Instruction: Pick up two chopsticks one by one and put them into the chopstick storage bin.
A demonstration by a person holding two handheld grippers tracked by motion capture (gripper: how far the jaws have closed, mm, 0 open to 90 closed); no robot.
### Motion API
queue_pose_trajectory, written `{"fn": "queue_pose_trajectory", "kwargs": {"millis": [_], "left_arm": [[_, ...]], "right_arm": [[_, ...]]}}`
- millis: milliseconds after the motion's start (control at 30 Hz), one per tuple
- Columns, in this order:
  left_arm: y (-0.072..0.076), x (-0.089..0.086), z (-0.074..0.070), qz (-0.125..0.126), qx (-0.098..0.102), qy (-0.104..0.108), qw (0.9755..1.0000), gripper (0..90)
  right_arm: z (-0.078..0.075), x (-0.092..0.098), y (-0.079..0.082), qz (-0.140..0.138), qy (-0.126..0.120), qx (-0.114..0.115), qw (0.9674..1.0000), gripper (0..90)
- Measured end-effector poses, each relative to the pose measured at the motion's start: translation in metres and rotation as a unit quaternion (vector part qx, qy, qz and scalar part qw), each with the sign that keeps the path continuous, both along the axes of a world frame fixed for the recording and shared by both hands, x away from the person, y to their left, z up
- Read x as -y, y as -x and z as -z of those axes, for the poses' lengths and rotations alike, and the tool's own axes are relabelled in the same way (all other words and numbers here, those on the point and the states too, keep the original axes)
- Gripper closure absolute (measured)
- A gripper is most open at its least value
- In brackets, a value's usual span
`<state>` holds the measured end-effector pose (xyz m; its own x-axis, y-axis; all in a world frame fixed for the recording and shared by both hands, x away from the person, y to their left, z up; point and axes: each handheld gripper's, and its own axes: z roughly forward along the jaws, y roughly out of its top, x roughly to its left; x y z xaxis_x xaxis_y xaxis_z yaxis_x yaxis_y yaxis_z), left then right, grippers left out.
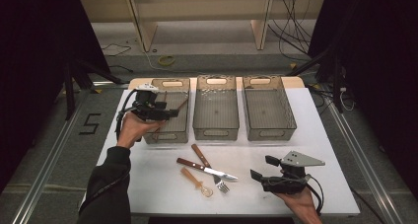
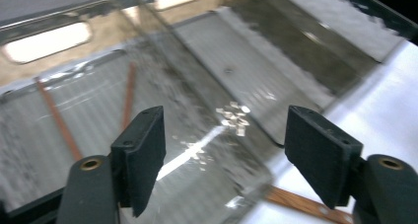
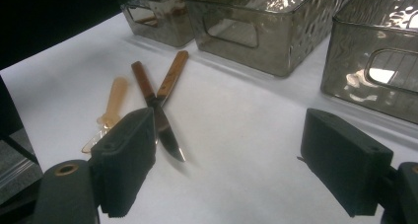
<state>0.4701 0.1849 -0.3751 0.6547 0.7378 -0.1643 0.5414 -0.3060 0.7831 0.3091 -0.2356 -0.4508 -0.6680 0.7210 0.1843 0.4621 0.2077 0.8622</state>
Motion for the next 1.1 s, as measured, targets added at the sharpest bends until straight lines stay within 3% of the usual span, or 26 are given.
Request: {"fn": "queue_pose_trajectory", "kwargs": {"millis": [133,233,333,467,700,800,900,1100], "left_arm": [[0.018,0.009,-0.001,0.033,0.007,-0.002,0.9994,27.8],[0.03,0.014,0.0,0.063,0.005,-0.015,0.9979,26.2],[0.039,0.02,0.003,0.085,0.006,-0.038,0.9957,25.6],[0.052,0.028,0.01,0.122,-0.002,-0.062,0.9906,25.6],[0.072,0.04,0.021,0.181,-0.016,-0.103,0.9779,24.8],[0.08,0.047,0.026,0.212,-0.023,-0.127,0.9687,24.8],[0.083,0.052,0.03,0.23,-0.026,-0.135,0.9635,25.0],[0.09,0.063,0.042,0.27,-0.037,-0.164,0.948,25.1]], "right_arm": [[0.0,0.0,0.0,0.001,0.0,0.001,1.0,22.1],[0.0,0.0,0.001,0.0,0.001,0.001,1.0,22.1],[-0.001,0.0,0.001,0.0,0.001,0.002,1.0,22.1],[-0.001,0.0,0.001,0.0,0.001,0.005,1.0,22.1],[-0.002,0.0,0.002,0.001,0.002,0.005,1.0,22.1],[-0.002,-0.001,0.001,0.0,0.004,0.003,1.0,22.1],[-0.002,-0.001,0.001,0.0,0.004,0.003,1.0,22.1],[-0.002,0.0,0.001,-0.001,0.002,0.004,1.0,22.1]]}}
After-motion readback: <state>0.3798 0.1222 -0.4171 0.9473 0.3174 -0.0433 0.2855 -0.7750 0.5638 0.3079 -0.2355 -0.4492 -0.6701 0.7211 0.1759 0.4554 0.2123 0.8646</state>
